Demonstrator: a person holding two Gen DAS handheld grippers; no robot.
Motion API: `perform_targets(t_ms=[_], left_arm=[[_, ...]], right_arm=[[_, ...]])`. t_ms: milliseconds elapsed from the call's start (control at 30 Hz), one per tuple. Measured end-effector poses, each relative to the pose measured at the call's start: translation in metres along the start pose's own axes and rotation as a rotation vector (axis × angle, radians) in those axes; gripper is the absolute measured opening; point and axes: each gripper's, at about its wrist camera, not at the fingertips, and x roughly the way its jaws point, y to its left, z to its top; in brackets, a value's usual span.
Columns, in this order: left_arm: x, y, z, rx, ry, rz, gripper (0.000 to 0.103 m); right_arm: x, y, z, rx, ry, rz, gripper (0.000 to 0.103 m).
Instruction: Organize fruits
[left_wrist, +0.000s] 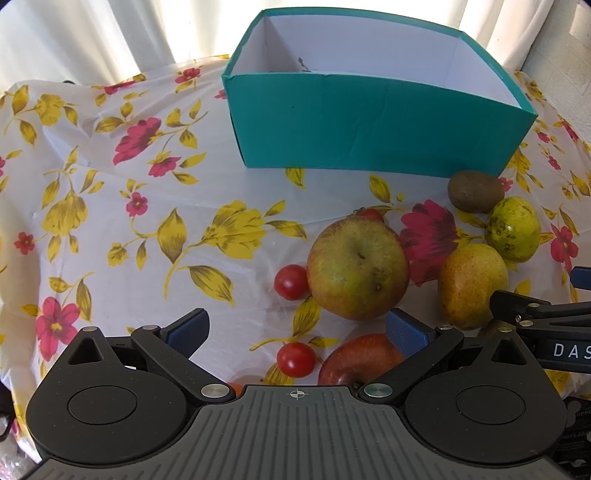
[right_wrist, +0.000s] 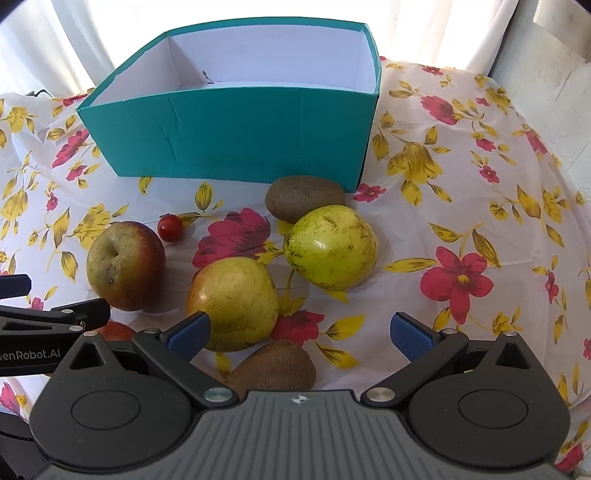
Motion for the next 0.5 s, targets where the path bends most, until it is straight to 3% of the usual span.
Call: perform_targets(t_ms=[500], left_arm=[[0.0006,0.002,0.0002,-0.004,0.008,-0.011,0.103]], right_arm=[[-0.0017,0.0014,0.0,-0.024,-0.028,0.007,0.103]])
